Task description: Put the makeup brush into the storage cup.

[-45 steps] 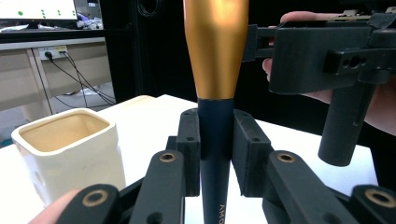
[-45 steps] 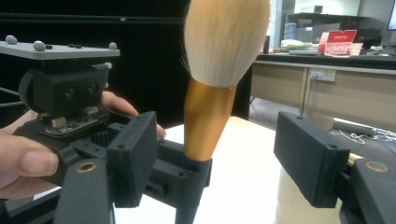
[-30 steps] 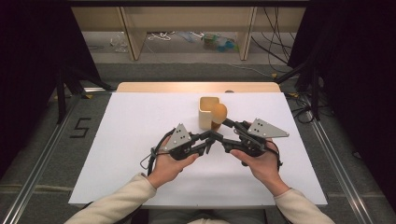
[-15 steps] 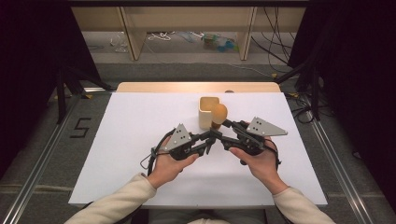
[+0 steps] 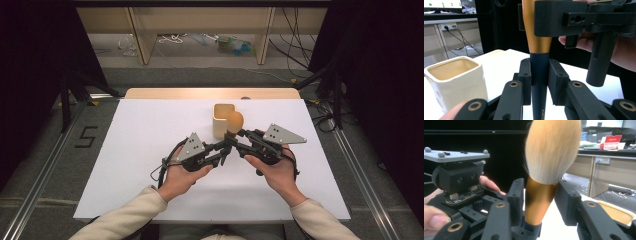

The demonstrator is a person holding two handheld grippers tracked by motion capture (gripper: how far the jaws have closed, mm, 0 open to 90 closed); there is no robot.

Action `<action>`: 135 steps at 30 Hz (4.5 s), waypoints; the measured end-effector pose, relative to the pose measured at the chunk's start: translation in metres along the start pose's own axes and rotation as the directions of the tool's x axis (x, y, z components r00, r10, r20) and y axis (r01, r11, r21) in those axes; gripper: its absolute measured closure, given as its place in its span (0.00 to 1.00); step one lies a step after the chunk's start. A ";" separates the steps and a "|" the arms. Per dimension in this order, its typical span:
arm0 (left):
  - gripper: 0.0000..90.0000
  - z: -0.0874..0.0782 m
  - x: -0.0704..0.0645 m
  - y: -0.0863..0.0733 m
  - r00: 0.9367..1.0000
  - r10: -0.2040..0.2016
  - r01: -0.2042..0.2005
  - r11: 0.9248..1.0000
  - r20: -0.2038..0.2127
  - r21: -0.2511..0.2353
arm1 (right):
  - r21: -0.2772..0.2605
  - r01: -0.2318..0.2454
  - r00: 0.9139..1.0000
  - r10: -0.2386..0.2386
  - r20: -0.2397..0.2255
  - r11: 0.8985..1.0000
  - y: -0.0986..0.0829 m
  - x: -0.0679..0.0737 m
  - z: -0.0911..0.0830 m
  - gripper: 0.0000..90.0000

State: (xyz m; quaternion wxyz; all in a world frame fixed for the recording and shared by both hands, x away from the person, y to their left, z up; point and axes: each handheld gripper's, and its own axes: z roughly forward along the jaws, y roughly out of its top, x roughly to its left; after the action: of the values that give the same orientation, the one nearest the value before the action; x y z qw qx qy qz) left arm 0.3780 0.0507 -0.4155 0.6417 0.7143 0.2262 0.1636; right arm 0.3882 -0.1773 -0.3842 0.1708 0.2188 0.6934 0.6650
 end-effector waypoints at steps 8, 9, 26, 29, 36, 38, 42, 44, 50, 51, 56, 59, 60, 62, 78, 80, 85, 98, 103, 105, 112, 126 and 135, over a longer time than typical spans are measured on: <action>0.82 0.001 0.003 0.000 1.000 -0.018 0.018 1.000 0.025 0.003 | 0.012 0.005 1.000 -0.005 -0.009 1.000 0.001 0.001 0.001 0.73; 0.82 0.001 0.003 -0.001 1.000 -0.015 0.015 1.000 0.026 0.003 | 0.009 0.004 1.000 -0.004 -0.005 1.000 0.001 0.002 0.001 0.73; 0.17 -0.032 0.019 0.004 0.999 0.033 -0.034 0.999 -0.038 -0.012 | -0.026 0.027 0.998 -0.026 0.054 0.999 0.012 -0.007 -0.009 0.74; 0.17 -0.043 0.025 0.004 0.998 0.031 -0.032 0.999 -0.055 -0.024 | -0.021 0.044 0.997 -0.043 0.059 0.999 0.011 -0.010 -0.009 0.74; 0.16 -0.065 0.037 0.001 0.995 0.028 -0.031 0.999 -0.094 -0.037 | -0.013 0.036 0.997 -0.035 0.070 0.999 0.012 -0.013 -0.009 0.74; 0.16 -0.070 0.041 -0.001 0.994 0.018 -0.022 0.999 -0.104 -0.038 | -0.007 0.027 0.997 -0.026 0.073 1.000 0.013 -0.014 -0.009 0.74; 0.16 -0.081 0.046 -0.002 0.992 0.020 -0.026 0.999 -0.123 -0.044 | -0.010 0.027 0.997 -0.027 0.078 1.000 0.014 -0.018 -0.008 0.74; 0.16 -0.087 0.048 -0.004 0.991 0.023 -0.029 0.998 -0.132 -0.048 | -0.013 0.027 0.996 -0.025 0.086 1.000 0.014 -0.019 -0.007 0.74; 0.17 -0.102 0.053 -0.009 0.988 0.013 -0.022 0.998 -0.152 -0.054 | -0.012 0.036 0.994 -0.035 0.102 0.999 0.018 -0.023 -0.006 0.74; 0.17 -0.105 0.054 -0.009 0.987 0.011 -0.020 0.998 -0.158 -0.055 | -0.022 0.036 0.994 -0.034 0.102 0.999 0.018 -0.024 -0.005 0.74; 0.17 -0.115 0.058 -0.009 0.984 0.006 -0.018 0.998 -0.179 -0.067 | -0.011 0.034 0.994 -0.033 0.106 0.999 0.019 -0.026 -0.003 0.74; 0.17 -0.119 0.061 -0.012 0.983 0.003 -0.017 0.997 -0.183 -0.074 | -0.014 0.041 0.993 -0.039 0.110 0.999 0.019 -0.028 -0.001 0.74; 0.17 -0.120 0.061 -0.012 0.983 -0.001 -0.012 0.997 -0.185 -0.072 | -0.011 0.033 0.994 -0.032 0.108 0.999 0.019 -0.028 -0.001 0.74; 0.17 -0.122 0.061 -0.013 0.983 0.001 -0.015 0.997 -0.185 -0.074 | -0.015 0.041 0.993 -0.039 0.115 0.999 0.019 -0.030 0.000 0.74; 0.17 -0.127 0.059 -0.018 0.985 -0.008 -0.004 0.998 -0.173 -0.065 | -0.009 0.042 0.989 -0.041 0.139 0.999 0.021 -0.038 0.005 0.74; 0.17 -0.127 0.059 -0.017 0.985 -0.001 -0.011 0.998 -0.172 -0.067 | -0.017 0.048 0.989 -0.045 0.143 0.999 0.020 -0.040 0.007 0.74; 0.17 -0.127 0.059 -0.017 0.985 0.006 -0.017 0.998 -0.174 -0.066 | -0.022 0.047 0.987 -0.044 0.152 0.999 0.022 -0.041 0.009 0.74; 0.17 -0.127 0.059 -0.017 0.984 0.003 -0.016 0.997 -0.179 -0.071 | -0.016 0.058 0.986 -0.055 0.155 0.998 0.026 -0.045 0.013 0.74; 0.17 -0.126 0.059 -0.017 0.985 0.007 -0.021 0.997 -0.174 -0.077 | -0.013 0.058 0.986 -0.056 0.156 0.998 0.027 -0.046 0.014 0.74; 0.17 -0.127 0.060 -0.017 0.985 0.010 -0.023 0.997 -0.174 -0.071 | -0.016 0.061 0.986 -0.058 0.158 0.998 0.028 -0.046 0.015 0.74; 0.18 -0.127 0.067 -0.018 0.984 0.011 -0.025 0.997 -0.180 -0.077 | -0.027 0.066 0.985 -0.061 0.164 0.997 0.029 -0.047 0.018 0.74; 0.19 -0.133 0.084 -0.019 0.981 0.017 -0.033 0.996 -0.195 -0.080 | -0.018 0.065 0.985 -0.062 0.159 0.998 0.031 -0.050 0.024 0.74; 0.19 -0.133 0.084 -0.020 0.982 0.012 -0.027 0.997 -0.191 -0.078 | -0.021 0.063 0.985 -0.059 0.165 0.998 0.032 -0.054 0.027 0.74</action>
State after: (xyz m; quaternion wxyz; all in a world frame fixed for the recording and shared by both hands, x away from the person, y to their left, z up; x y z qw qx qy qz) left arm 0.3771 0.2097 -0.4232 0.6438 0.6712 0.2727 0.2462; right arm 0.4505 -0.1822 -0.3571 0.2505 0.2491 0.6747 0.6481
